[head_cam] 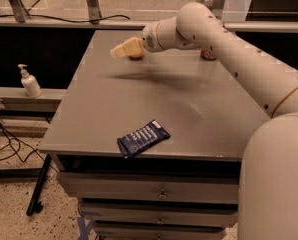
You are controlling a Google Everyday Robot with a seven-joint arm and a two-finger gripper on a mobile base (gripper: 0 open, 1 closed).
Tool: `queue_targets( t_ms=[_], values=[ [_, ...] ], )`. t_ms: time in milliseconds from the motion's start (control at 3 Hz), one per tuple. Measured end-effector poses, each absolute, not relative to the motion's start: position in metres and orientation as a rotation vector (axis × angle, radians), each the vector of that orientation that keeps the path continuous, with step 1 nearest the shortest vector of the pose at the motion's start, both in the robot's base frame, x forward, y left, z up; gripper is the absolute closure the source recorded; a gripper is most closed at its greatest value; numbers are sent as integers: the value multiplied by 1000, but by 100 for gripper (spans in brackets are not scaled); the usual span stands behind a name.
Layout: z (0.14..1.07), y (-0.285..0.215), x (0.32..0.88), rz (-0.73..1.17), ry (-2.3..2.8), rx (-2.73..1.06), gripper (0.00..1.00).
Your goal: Move orange near rxbar blueberry
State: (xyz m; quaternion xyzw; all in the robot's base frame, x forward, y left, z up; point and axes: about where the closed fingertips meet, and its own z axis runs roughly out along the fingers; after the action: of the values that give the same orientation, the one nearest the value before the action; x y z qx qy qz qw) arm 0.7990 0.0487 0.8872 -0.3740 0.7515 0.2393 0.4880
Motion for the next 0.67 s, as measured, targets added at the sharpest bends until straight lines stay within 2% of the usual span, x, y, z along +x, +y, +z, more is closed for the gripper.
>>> queue_targets(
  t_ms=[333,667],
  values=[
    [865,43,818,577,1866,-849,0],
    [847,37,829,583,1891,-800,18]
  ],
)
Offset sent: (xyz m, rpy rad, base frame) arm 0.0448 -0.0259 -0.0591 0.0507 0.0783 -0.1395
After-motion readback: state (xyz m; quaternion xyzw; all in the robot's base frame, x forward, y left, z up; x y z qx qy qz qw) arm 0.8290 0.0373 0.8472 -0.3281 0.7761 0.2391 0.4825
